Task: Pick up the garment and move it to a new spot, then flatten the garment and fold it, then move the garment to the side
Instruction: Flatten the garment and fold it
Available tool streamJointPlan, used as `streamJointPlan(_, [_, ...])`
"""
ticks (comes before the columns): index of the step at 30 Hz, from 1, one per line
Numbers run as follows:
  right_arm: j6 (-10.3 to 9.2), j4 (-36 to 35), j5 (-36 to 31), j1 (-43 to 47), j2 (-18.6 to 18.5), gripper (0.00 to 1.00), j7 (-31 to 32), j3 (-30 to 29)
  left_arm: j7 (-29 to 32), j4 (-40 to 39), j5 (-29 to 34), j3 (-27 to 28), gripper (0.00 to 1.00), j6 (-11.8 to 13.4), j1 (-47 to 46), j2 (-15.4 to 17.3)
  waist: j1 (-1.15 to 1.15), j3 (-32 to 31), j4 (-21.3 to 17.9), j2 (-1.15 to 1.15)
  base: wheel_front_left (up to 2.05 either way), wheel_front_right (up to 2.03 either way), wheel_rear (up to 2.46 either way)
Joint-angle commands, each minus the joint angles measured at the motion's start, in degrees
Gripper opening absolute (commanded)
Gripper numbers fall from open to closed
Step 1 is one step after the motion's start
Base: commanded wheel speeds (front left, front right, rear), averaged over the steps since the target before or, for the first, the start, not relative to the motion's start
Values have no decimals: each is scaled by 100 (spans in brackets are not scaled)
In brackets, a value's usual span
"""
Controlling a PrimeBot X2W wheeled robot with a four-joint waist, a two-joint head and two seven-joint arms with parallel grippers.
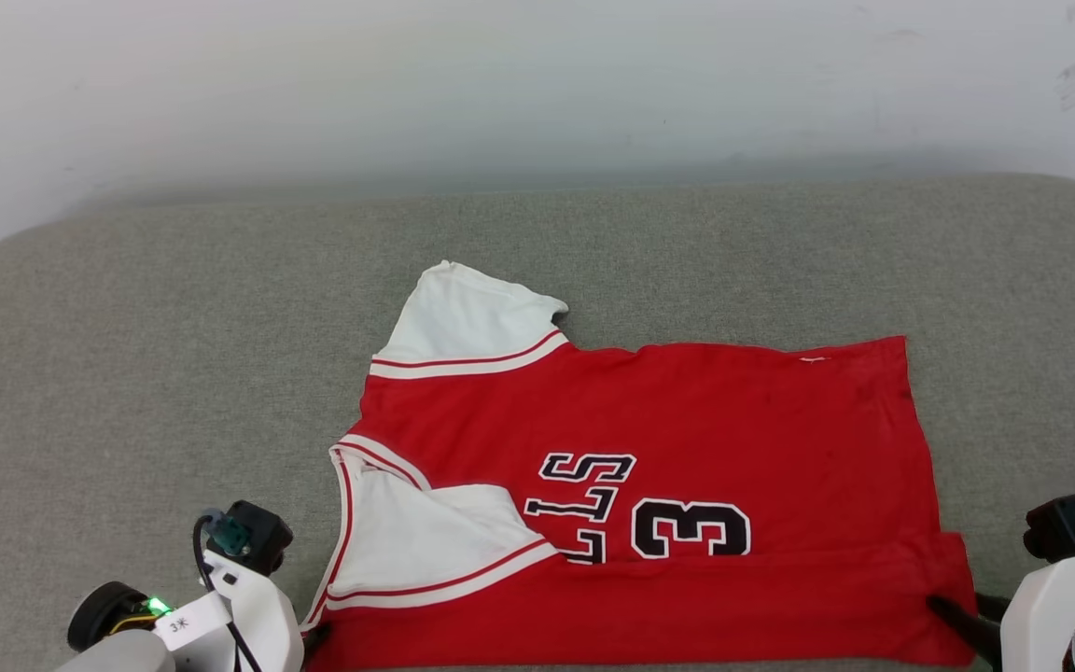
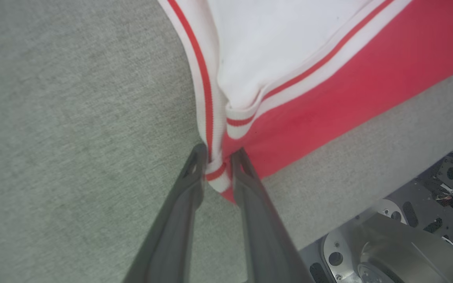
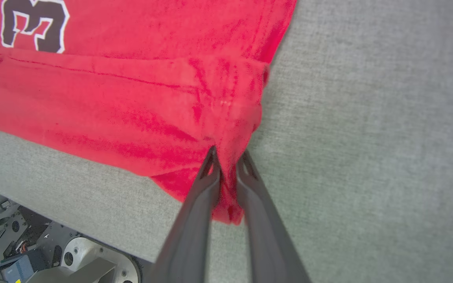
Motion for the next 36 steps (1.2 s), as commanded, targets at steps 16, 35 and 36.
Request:
streamJointPlan(16, [-7,-199,-1123,-100,610,100,-2321,-1188,-983,-67,620,570,100,274,-863,159,0,-186,-127,0,0,0,0])
streamJointPlan(35, [-7,-2330,-2757,410,1848,100,-2356,-2448,214,1458,576,813,100,-477,-3575,-531,0,1103,-819,0,0,0,0])
streamJointPlan(36, [-7,-2399,-2784,395,1870,100,-2320,-2448,422,1580,533,786,100,-522,-3724,-577,0,1178,-849,0,0,0,0])
